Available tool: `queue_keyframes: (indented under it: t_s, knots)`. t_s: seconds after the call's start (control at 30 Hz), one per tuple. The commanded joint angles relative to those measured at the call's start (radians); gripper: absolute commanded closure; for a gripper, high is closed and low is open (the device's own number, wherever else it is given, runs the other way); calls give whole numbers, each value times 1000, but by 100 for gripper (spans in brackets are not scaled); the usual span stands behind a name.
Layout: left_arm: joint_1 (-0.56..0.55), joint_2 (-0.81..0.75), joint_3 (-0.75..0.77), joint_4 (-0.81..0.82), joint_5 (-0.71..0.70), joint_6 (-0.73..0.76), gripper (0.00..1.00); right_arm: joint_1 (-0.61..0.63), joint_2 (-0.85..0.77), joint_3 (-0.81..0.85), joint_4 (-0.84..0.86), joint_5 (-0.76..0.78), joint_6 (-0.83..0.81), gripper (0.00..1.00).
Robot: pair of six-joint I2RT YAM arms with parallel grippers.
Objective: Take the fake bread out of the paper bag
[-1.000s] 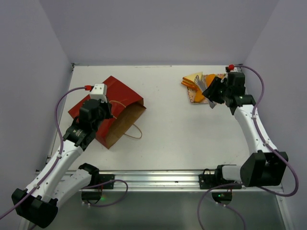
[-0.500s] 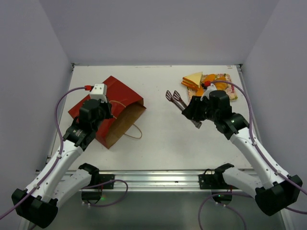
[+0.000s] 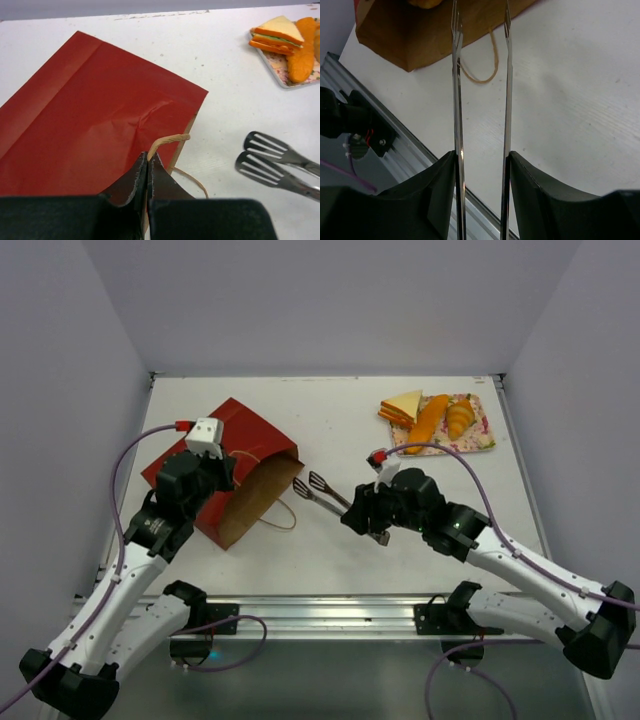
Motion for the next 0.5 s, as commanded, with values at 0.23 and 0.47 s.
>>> queue_keyframes:
  t_s: [0.23,0.47]
  knots:
    - [9,-50,6,89,422,100,100,166,154,-43,343,87,12,52]
    - [9,-61,-5,112,516,112,100,180,307,4,447,87,-8,52]
